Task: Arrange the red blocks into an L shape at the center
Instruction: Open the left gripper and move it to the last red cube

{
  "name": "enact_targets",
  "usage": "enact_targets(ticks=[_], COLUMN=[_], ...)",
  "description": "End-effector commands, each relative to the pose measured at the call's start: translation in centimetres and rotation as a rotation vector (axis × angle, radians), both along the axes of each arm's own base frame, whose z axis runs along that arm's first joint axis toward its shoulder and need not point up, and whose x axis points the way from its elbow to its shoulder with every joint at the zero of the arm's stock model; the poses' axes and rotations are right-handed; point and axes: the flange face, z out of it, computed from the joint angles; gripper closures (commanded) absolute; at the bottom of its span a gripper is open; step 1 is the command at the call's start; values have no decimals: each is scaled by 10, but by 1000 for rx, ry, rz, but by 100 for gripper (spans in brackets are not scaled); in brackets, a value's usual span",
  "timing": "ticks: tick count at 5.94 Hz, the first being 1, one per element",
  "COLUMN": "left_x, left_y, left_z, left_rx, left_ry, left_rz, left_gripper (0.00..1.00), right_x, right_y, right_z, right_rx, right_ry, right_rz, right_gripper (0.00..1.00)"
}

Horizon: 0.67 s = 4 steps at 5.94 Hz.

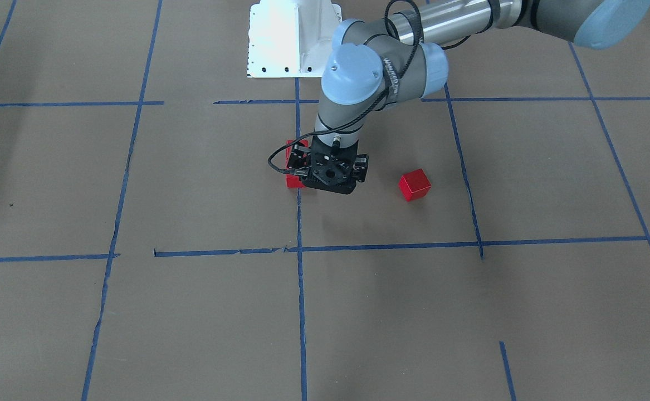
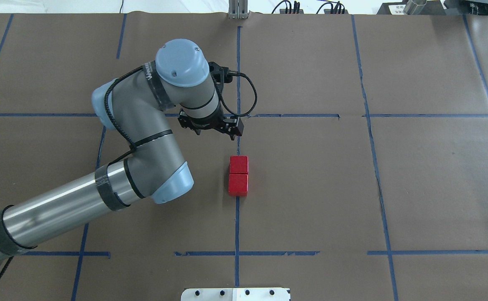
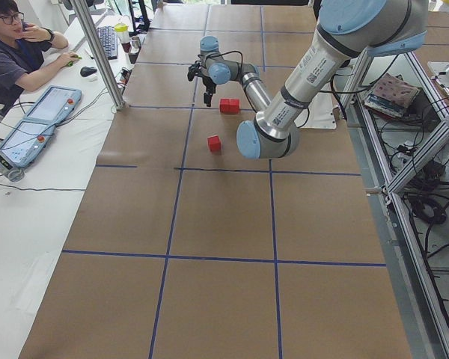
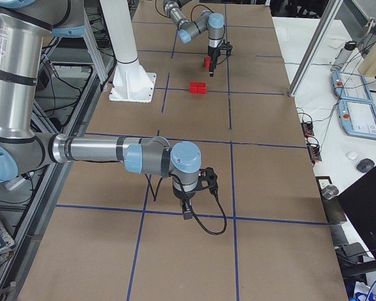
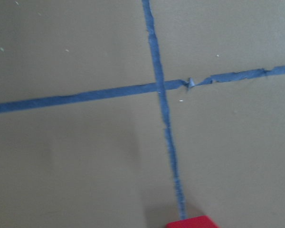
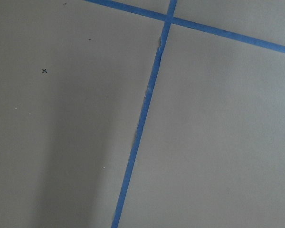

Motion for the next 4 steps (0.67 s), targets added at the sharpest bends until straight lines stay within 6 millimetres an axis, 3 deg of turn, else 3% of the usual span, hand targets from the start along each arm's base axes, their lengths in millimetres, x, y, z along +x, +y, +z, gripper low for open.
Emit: enact_targets(ticks=[1, 2, 3, 4], left_x=[-53, -63, -72, -73], left_y=[3, 9, 12, 12], left_z=[44, 71, 82, 84], left_rx=[187, 301, 386, 339], left_ry=[-13, -38, -52, -49], left_rz=[132, 235, 300, 265], left_gripper=[0, 0, 0, 0], right_x=[0, 0, 0, 0], right_y=[0, 0, 0, 0], right_z=[1, 1, 1, 1], right_rx=[-2, -2, -5, -6], right_ry=[0, 0, 0, 0], right_rz=[1, 1, 1, 2], right_gripper=[0, 0, 0, 0])
